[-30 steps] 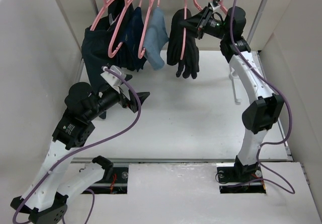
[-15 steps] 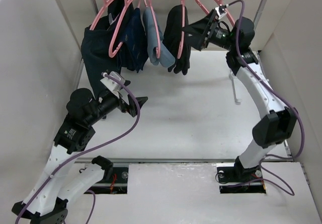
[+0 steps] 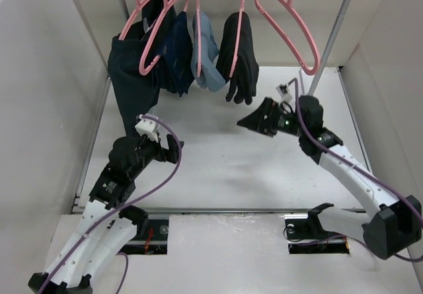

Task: Place the trousers on the hanger
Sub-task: Reset both arms

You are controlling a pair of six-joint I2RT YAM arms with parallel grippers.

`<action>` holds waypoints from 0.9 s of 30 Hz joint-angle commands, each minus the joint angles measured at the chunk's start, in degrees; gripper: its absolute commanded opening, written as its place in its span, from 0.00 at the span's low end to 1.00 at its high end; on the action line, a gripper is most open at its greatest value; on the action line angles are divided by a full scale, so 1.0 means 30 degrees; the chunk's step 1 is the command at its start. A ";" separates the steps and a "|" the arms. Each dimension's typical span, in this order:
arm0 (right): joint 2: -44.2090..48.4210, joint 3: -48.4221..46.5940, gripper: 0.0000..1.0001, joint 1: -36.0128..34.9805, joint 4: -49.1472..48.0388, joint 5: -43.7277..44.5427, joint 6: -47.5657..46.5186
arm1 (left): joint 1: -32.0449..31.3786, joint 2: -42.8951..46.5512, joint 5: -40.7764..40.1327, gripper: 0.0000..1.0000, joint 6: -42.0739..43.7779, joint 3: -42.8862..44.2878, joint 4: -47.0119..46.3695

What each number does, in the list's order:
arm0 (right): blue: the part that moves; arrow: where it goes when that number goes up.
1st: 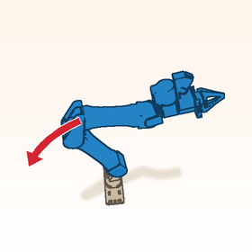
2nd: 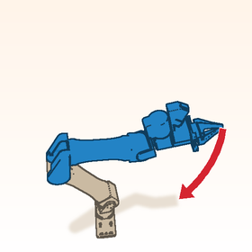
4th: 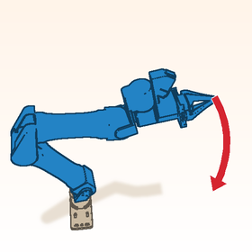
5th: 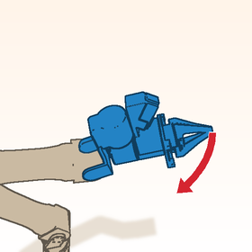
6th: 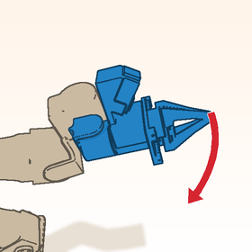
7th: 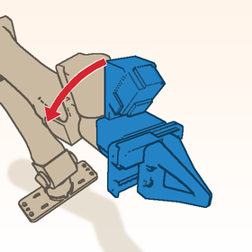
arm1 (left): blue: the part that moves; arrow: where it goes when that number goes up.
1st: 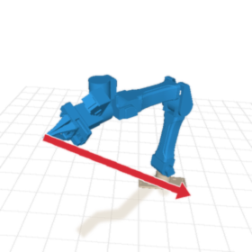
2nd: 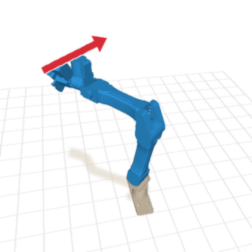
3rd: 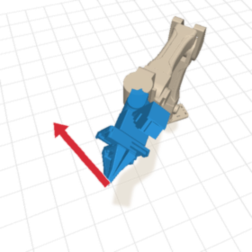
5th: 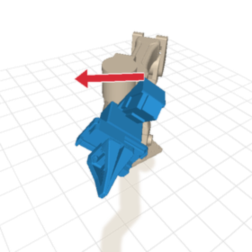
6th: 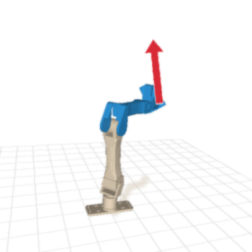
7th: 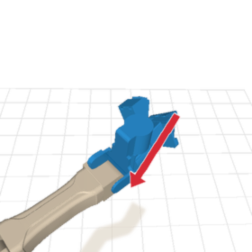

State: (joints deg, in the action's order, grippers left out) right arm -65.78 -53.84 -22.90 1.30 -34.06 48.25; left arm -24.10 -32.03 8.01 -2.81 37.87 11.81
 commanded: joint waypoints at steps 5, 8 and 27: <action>0.2266 0.5816 0.99 0.2032 0.1002 0.3181 -0.2255 | 0.0706 0.0539 -0.5939 1.00 -0.2345 -0.2886 -0.3583; 0.3349 0.6755 0.99 0.3527 0.1002 0.3706 -0.3103 | 0.0708 0.0716 -0.7616 1.00 -0.2548 -0.4298 -0.5076; 0.4377 0.5702 0.99 0.6546 0.4547 0.8044 -0.5798 | 0.3111 0.1654 -0.7768 1.00 -0.2169 -0.4976 -0.5403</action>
State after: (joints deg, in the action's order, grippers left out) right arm -52.97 -33.82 -3.99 14.15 -12.51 33.52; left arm -15.40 -27.97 -15.31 -9.61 23.20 -1.48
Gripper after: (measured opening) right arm 0.993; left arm 0.996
